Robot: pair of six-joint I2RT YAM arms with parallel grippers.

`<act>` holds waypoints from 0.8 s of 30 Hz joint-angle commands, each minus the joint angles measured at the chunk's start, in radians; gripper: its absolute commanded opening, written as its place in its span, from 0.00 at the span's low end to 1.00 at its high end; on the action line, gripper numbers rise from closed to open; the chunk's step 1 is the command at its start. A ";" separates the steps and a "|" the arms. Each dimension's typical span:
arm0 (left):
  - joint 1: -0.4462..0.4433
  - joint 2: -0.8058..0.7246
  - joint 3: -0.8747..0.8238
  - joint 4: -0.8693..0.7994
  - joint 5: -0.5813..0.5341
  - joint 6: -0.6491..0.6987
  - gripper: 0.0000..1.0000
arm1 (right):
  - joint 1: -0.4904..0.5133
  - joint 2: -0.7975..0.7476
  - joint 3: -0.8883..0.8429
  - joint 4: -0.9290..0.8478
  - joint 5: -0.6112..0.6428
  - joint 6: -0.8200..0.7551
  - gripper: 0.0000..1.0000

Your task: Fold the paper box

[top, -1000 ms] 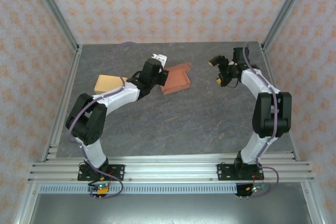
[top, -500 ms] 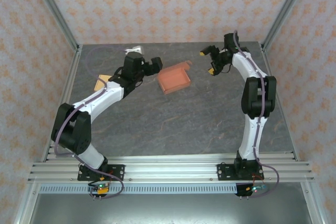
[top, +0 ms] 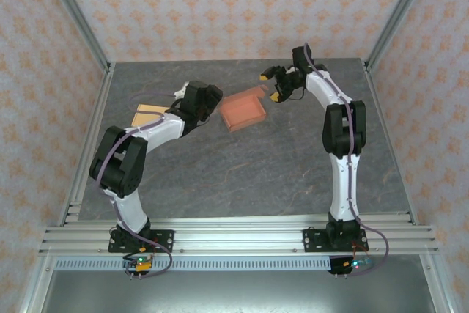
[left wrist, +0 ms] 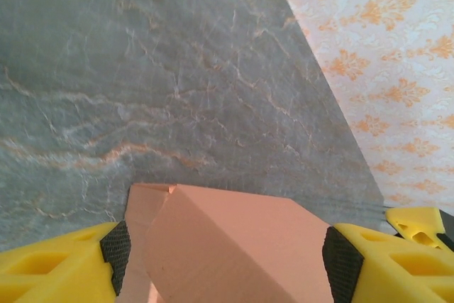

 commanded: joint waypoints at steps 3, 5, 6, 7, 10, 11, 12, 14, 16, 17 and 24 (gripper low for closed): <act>-0.021 0.020 0.016 0.089 0.035 -0.157 0.74 | 0.018 -0.011 -0.008 0.041 -0.044 0.049 0.72; -0.021 0.034 0.021 0.109 0.046 -0.183 0.72 | 0.024 -0.016 -0.019 0.049 -0.053 0.060 0.70; -0.021 0.040 0.025 0.114 0.052 -0.195 0.72 | 0.027 -0.017 -0.023 0.051 -0.056 0.066 0.69; -0.022 0.045 0.028 0.118 0.057 -0.206 0.72 | 0.028 -0.019 -0.025 0.051 -0.058 0.070 0.69; -0.025 0.053 0.038 0.121 0.064 -0.222 0.71 | 0.033 -0.034 -0.043 0.067 -0.062 0.090 0.66; -0.027 0.055 0.036 0.127 0.063 -0.223 0.68 | 0.035 -0.036 -0.052 0.079 -0.066 0.099 0.65; -0.027 0.059 0.036 0.132 0.063 -0.223 0.64 | 0.036 -0.040 -0.061 0.092 -0.068 0.109 0.63; -0.029 0.069 0.038 0.148 0.072 -0.234 0.60 | 0.040 -0.041 -0.071 0.107 -0.073 0.124 0.60; -0.031 0.083 0.044 0.165 0.086 -0.248 0.58 | 0.045 -0.043 -0.074 0.110 -0.076 0.129 0.59; -0.031 0.087 0.046 0.170 0.089 -0.252 0.58 | 0.048 -0.046 -0.077 0.112 -0.076 0.130 0.58; -0.043 0.096 0.054 0.174 0.090 -0.285 0.57 | 0.059 -0.082 -0.143 0.166 -0.075 0.183 0.57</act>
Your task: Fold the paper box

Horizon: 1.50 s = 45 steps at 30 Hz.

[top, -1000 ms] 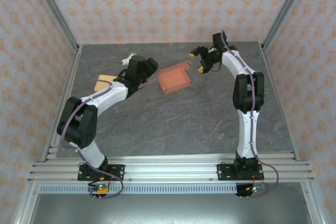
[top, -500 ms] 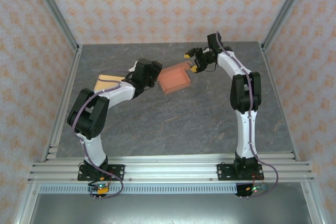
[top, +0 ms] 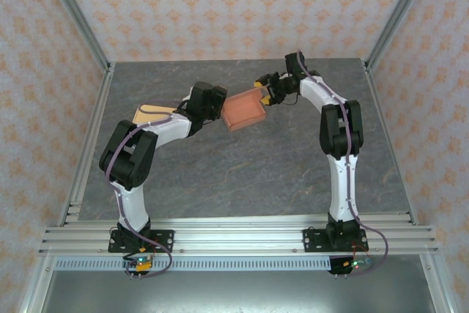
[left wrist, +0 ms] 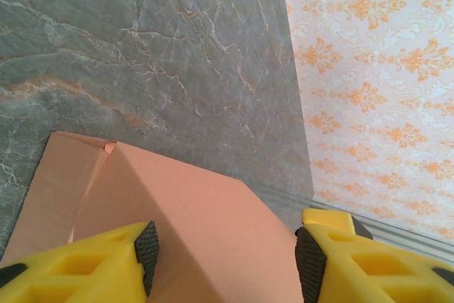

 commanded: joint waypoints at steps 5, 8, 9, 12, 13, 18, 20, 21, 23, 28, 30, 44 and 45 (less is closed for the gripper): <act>-0.034 0.007 0.030 0.038 0.009 -0.039 0.52 | 0.019 -0.091 -0.080 0.055 -0.015 0.059 0.52; -0.044 0.036 0.022 0.049 0.011 -0.043 0.46 | 0.019 -0.105 -0.112 0.050 -0.004 0.045 0.51; -0.045 0.037 0.016 0.052 0.014 -0.047 0.45 | 0.019 -0.110 -0.124 0.051 -0.001 0.041 0.50; -0.049 0.036 0.000 0.059 0.014 -0.044 0.42 | 0.018 -0.121 -0.153 0.050 0.006 0.029 0.50; -0.048 0.034 -0.004 0.057 0.014 -0.043 0.42 | 0.019 -0.122 -0.158 0.045 0.011 0.023 0.50; -0.054 0.036 -0.013 0.056 0.016 -0.032 0.39 | 0.019 -0.126 -0.180 0.039 0.021 0.011 0.48; -0.062 0.041 -0.010 0.048 0.014 -0.020 0.37 | 0.017 -0.132 -0.190 0.036 0.023 0.006 0.47; -0.067 0.044 -0.010 0.043 0.014 -0.017 0.36 | 0.019 -0.135 -0.195 0.036 0.026 0.002 0.47; -0.080 0.054 -0.012 0.047 0.017 -0.017 0.33 | 0.018 -0.139 -0.205 0.032 0.034 -0.006 0.47; -0.102 0.090 -0.013 0.095 0.041 -0.051 0.32 | 0.018 -0.145 -0.222 0.027 0.037 -0.016 0.47; -0.106 0.099 0.003 0.080 0.048 -0.039 0.32 | 0.019 -0.146 -0.226 0.025 0.040 -0.018 0.46; -0.114 0.128 -0.092 0.127 0.086 0.010 0.21 | 0.019 -0.153 -0.241 0.007 0.052 -0.034 0.43; -0.114 0.128 -0.098 0.132 0.085 0.013 0.21 | 0.019 -0.153 -0.243 0.005 0.051 -0.036 0.44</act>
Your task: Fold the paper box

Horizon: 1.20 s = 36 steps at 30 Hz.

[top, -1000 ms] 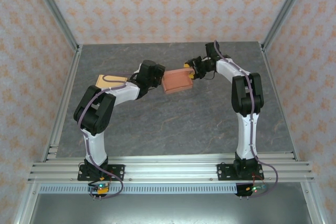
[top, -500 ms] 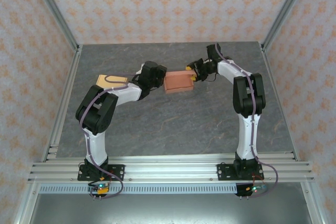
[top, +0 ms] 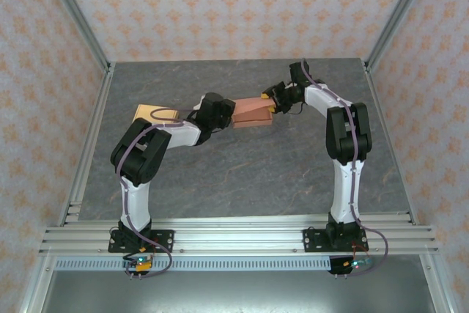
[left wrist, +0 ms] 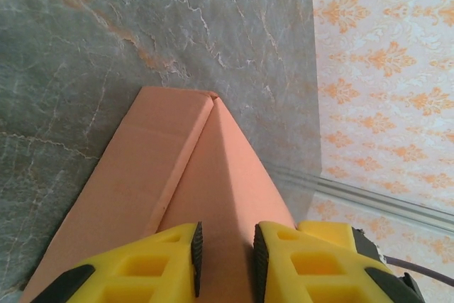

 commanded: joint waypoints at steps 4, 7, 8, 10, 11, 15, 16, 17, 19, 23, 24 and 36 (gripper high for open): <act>-0.036 0.022 -0.062 -0.057 0.062 0.092 0.22 | 0.029 -0.065 -0.037 -0.088 -0.011 -0.039 0.49; -0.032 0.007 -0.053 -0.122 0.043 0.187 0.23 | 0.028 -0.099 -0.039 -0.165 0.045 -0.107 0.53; -0.029 0.003 -0.048 -0.145 0.039 0.215 0.23 | 0.023 -0.103 -0.033 -0.190 0.049 -0.127 0.54; -0.024 -0.005 -0.048 -0.163 0.030 0.254 0.24 | 0.009 -0.104 -0.019 -0.230 0.040 -0.151 0.58; -0.021 -0.010 -0.049 -0.165 0.028 0.271 0.24 | 0.001 -0.105 -0.013 -0.248 0.037 -0.161 0.60; -0.017 -0.027 -0.021 -0.199 0.029 0.365 0.25 | -0.019 -0.140 -0.036 -0.285 0.055 -0.185 0.63; -0.016 -0.030 -0.009 -0.217 0.033 0.390 0.25 | -0.021 -0.152 -0.044 -0.301 0.064 -0.196 0.64; -0.017 -0.032 0.001 -0.232 0.037 0.410 0.26 | -0.023 -0.162 -0.048 -0.315 0.072 -0.211 0.65; -0.016 -0.035 0.022 -0.262 0.049 0.445 0.27 | -0.024 -0.180 -0.049 -0.352 0.089 -0.242 0.66; -0.016 -0.038 0.046 -0.304 0.067 0.496 0.29 | -0.030 -0.217 -0.057 -0.394 0.118 -0.278 0.68; -0.016 -0.040 0.049 -0.316 0.068 0.507 0.30 | -0.032 -0.230 -0.066 -0.394 0.128 -0.281 0.68; -0.005 -0.101 0.076 -0.415 0.021 0.670 0.32 | -0.034 -0.291 -0.093 -0.302 0.245 -0.552 0.56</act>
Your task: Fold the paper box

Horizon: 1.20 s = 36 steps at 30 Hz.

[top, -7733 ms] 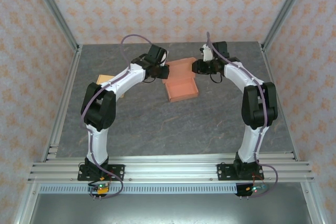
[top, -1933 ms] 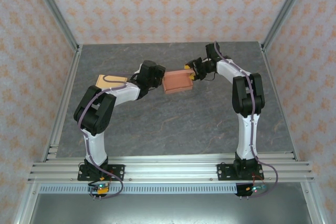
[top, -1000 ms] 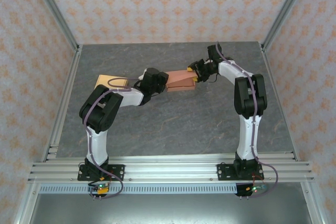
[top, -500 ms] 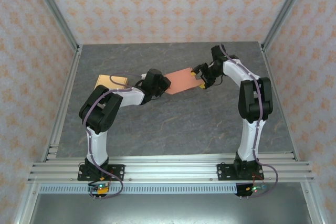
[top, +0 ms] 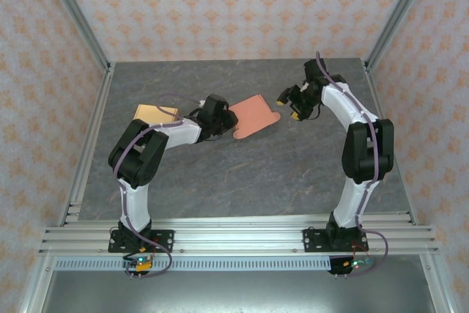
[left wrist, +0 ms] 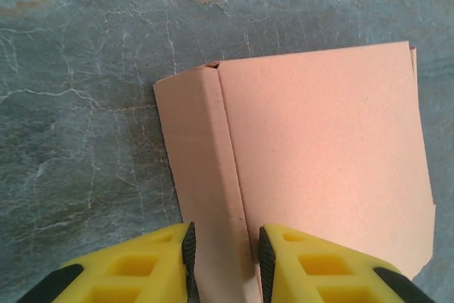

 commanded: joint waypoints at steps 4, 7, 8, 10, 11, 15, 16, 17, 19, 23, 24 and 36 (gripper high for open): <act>0.007 -0.046 0.058 -0.106 -0.019 0.134 0.33 | 0.107 0.072 0.135 -0.053 0.193 -0.376 0.58; 0.009 -0.043 0.057 -0.102 -0.006 0.147 0.33 | 0.133 0.130 0.193 -0.052 0.260 -0.411 0.58; 0.010 -0.043 0.053 -0.102 -0.009 0.149 0.33 | 0.137 0.148 0.209 -0.051 0.284 -0.426 0.58; 0.016 -0.049 0.041 -0.100 -0.019 0.150 0.33 | 0.144 0.194 0.244 -0.061 0.341 -0.465 0.59; 0.019 -0.052 0.037 -0.100 -0.020 0.149 0.33 | 0.146 0.217 0.258 -0.068 0.360 -0.478 0.59; 0.022 -0.054 0.038 -0.122 -0.013 0.183 0.38 | 0.145 0.297 0.263 -0.065 0.341 -0.498 0.60; 0.023 -0.052 0.038 -0.126 -0.016 0.188 0.41 | 0.145 0.309 0.251 -0.055 0.351 -0.492 0.60; 0.023 -0.049 0.035 -0.127 -0.020 0.186 0.42 | 0.146 0.320 0.246 -0.054 0.361 -0.489 0.60; 0.024 -0.043 0.038 -0.124 -0.016 0.181 0.55 | 0.146 0.340 0.244 -0.069 0.363 -0.490 0.60; 0.025 -0.001 0.055 -0.103 -0.015 0.189 0.67 | 0.146 0.325 0.222 -0.073 0.314 -0.469 0.59; 0.024 0.007 0.060 -0.103 -0.022 0.189 0.67 | 0.146 0.311 0.213 -0.071 0.298 -0.460 0.59; 0.034 0.078 0.048 -0.082 0.020 0.227 0.31 | 0.137 0.079 0.030 0.084 0.192 -0.332 0.64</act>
